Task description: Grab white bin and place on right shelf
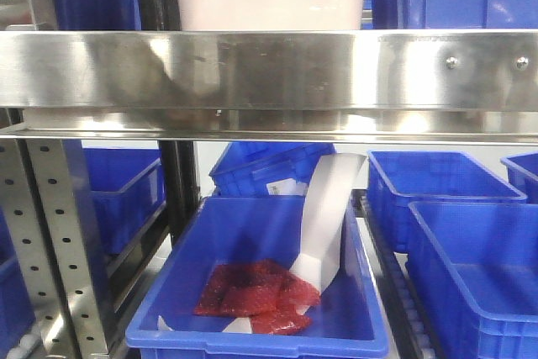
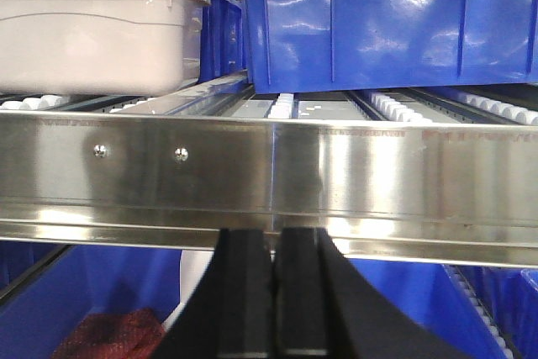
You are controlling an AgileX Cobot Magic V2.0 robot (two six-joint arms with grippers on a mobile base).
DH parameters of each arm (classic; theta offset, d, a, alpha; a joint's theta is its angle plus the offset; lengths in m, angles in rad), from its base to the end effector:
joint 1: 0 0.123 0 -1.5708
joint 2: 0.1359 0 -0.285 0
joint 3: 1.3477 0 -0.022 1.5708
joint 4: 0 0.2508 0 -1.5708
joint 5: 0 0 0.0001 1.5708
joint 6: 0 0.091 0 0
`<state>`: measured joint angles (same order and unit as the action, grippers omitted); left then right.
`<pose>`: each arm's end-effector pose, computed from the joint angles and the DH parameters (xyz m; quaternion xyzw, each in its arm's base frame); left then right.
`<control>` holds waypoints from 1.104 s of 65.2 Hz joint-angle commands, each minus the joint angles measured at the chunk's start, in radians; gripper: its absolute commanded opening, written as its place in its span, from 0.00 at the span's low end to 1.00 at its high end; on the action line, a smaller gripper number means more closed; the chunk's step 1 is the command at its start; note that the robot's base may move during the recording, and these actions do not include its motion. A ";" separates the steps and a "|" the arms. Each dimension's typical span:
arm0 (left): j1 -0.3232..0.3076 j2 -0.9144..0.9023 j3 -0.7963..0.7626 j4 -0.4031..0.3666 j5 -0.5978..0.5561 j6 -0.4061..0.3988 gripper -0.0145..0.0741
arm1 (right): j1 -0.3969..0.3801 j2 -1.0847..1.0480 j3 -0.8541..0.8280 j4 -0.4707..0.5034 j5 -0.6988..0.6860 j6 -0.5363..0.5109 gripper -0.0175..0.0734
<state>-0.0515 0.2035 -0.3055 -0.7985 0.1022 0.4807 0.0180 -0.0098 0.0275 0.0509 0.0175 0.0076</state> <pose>0.0631 -0.0100 0.2973 -0.0602 0.6617 -0.1601 0.7300 0.0568 0.0011 0.2028 0.0136 0.6883 0.0280 0.7247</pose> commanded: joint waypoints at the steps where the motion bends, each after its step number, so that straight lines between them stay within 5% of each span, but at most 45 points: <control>1: -0.008 0.009 -0.024 -0.009 -0.051 0.001 0.03 | -0.009 -0.019 0.001 -0.014 -0.078 0.001 0.25; 11: -0.008 0.009 -0.024 0.012 -0.053 0.001 0.03 | -0.009 -0.019 0.001 -0.014 -0.078 0.001 0.25; 18: -0.008 0.009 -0.018 0.240 -0.053 -0.019 0.03 | -0.009 -0.019 0.001 -0.014 -0.078 0.001 0.25; 33: -0.008 -0.007 0.079 0.589 -0.055 -0.379 0.03 | -0.009 -0.019 0.001 -0.014 -0.078 0.001 0.25; 60: -0.065 -0.181 0.238 0.785 -0.110 -0.399 0.03 | -0.009 -0.019 0.001 -0.014 -0.078 0.001 0.25; 69: -0.067 -0.183 0.338 0.787 -0.277 -0.400 0.03 | -0.009 -0.019 0.001 -0.014 -0.078 0.001 0.25; 72: -0.065 -0.187 0.330 0.787 -0.236 -0.401 0.03 | -0.009 -0.019 0.001 -0.014 -0.077 0.001 0.25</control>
<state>-0.1112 0.0097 0.0261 -0.0196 -0.0146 0.0896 0.0180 -0.0098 0.0275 0.0486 0.0181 0.0076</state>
